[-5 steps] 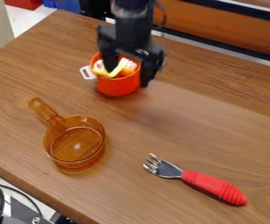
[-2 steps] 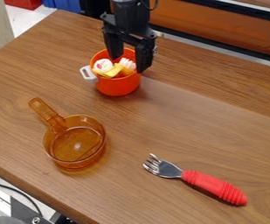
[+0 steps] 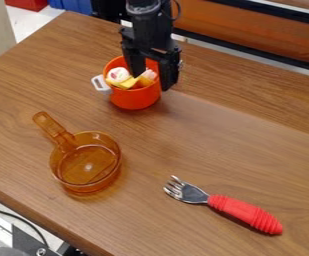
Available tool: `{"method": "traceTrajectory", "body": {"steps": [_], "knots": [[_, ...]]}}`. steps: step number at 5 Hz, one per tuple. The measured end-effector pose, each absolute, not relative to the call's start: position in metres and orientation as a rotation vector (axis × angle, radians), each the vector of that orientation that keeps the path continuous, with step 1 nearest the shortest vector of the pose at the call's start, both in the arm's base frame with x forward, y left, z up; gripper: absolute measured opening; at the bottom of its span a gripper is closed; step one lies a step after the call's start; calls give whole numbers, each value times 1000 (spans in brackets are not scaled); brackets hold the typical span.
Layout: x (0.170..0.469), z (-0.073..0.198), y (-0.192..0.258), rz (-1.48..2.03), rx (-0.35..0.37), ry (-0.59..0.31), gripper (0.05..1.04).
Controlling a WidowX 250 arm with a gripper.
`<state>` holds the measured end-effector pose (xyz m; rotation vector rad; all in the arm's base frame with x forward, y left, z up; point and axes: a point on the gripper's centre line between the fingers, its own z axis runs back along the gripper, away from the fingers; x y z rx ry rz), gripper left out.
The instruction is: Orange pot moved to the middle center of the table
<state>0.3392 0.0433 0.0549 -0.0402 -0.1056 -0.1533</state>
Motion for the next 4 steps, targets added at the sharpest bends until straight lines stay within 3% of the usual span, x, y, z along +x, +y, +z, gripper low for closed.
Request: {"method": "traceTrajectory", "body": {"steps": [4], "knots": [[337, 30, 27, -109, 18, -95, 984]]}}
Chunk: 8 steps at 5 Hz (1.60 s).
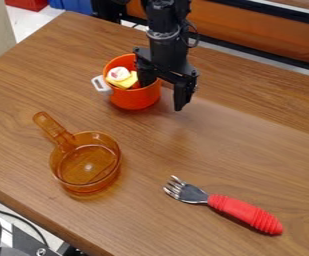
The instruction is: Orange pot moved to the middle center of the table
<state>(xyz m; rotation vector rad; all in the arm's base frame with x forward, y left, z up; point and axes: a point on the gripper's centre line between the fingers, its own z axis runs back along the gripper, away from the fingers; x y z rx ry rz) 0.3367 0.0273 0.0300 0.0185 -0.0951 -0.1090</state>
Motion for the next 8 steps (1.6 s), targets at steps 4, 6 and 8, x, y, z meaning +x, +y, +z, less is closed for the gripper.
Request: {"method": "traceTrajectory", "body": {"steps": [4, 6, 8], "knots": [[340, 20, 28, -60, 50, -72, 149], [339, 44, 9, -46, 74, -105, 58], [321, 56, -42, -6, 87, -105, 58]]}}
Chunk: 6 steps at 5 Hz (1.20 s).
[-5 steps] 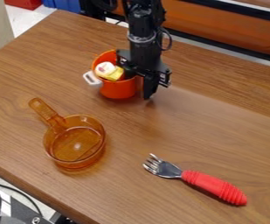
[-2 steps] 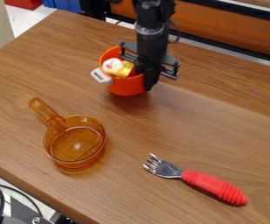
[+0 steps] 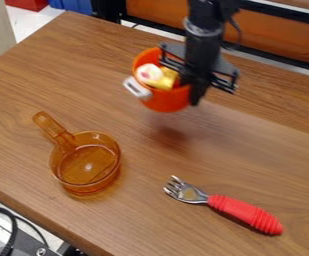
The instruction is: Orange pot moved to the middle center of the table
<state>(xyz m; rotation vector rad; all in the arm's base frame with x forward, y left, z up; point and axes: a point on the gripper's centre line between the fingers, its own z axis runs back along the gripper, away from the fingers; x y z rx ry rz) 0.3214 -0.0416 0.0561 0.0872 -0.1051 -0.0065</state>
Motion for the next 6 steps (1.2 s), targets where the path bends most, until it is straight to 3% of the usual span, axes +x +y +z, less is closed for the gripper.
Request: {"method": "traceTrajectory", "body": {"steps": [3, 6], "knots": [[288, 30, -119, -74, 45, -152, 58], [298, 20, -111, -46, 48, -149, 57]]}}
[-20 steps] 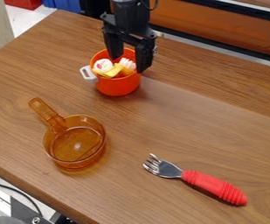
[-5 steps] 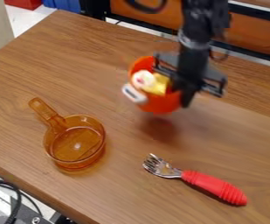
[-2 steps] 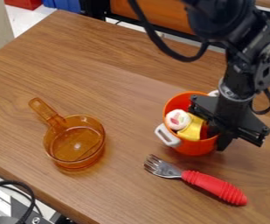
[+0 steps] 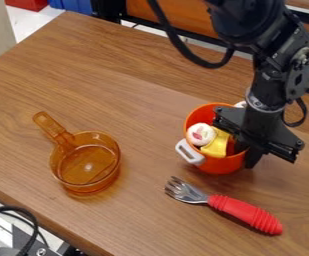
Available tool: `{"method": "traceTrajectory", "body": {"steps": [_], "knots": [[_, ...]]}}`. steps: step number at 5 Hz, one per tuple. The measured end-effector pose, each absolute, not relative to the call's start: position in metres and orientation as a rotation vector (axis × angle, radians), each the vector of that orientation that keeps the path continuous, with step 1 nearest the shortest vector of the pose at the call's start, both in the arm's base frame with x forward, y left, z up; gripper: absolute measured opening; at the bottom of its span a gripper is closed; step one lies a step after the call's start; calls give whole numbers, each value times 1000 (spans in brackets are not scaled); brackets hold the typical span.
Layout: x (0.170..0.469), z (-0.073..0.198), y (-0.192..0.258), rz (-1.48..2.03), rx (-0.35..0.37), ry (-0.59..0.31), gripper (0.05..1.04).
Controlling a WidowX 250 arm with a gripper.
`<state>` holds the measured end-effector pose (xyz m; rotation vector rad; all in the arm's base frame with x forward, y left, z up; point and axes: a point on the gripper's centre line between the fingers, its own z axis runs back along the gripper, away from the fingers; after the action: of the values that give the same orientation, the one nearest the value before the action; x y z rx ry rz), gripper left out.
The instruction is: Orange pot moved to the middle center of the table
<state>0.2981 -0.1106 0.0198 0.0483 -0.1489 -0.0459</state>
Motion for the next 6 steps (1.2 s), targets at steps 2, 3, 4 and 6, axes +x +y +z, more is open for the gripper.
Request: {"method": "traceTrajectory", "body": {"steps": [2, 3, 4, 6], "knots": [[308, 20, -103, -11, 66, -159, 79], [305, 20, -100, -12, 85, -139, 220], [305, 27, -94, -1, 86, -136, 444], [309, 83, -84, 71, -29, -204, 957]]}}
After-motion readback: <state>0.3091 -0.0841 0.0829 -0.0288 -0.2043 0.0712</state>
